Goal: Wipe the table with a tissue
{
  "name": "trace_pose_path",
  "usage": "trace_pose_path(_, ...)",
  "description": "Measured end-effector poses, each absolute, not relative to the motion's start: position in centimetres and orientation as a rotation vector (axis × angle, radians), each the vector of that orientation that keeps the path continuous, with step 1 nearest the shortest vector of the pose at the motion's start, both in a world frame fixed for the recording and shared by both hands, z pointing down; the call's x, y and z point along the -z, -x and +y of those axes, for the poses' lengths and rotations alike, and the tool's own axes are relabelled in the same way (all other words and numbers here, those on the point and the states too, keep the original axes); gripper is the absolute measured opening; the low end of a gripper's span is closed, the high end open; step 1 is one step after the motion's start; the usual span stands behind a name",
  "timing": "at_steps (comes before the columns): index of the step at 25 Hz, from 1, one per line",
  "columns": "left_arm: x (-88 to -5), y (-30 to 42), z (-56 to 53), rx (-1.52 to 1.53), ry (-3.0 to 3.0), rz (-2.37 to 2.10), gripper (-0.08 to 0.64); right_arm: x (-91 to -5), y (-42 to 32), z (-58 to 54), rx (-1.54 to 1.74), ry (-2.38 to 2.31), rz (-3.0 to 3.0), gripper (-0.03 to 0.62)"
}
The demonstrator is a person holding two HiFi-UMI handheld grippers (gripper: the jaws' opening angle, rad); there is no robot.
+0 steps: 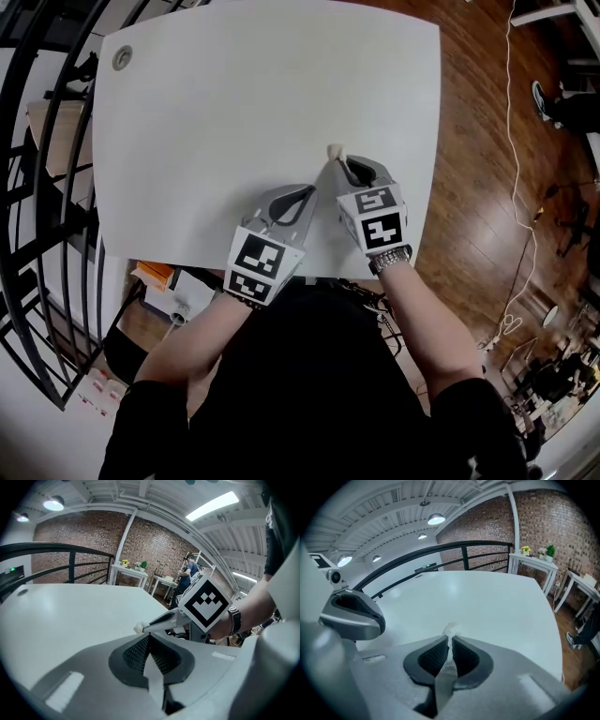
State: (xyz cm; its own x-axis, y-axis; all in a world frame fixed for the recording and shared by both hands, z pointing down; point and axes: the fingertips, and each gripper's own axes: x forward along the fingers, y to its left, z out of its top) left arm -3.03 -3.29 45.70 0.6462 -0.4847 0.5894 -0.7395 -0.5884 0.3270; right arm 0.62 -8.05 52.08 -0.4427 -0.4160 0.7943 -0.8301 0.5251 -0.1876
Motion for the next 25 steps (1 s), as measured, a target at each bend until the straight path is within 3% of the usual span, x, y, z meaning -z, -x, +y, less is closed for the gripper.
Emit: trace_pose_path(25,-44.1,1.4,-1.1,-0.591,-2.363,-0.938,0.012,-49.8,-3.3,-4.4,-0.773,-1.067,-2.066,0.011)
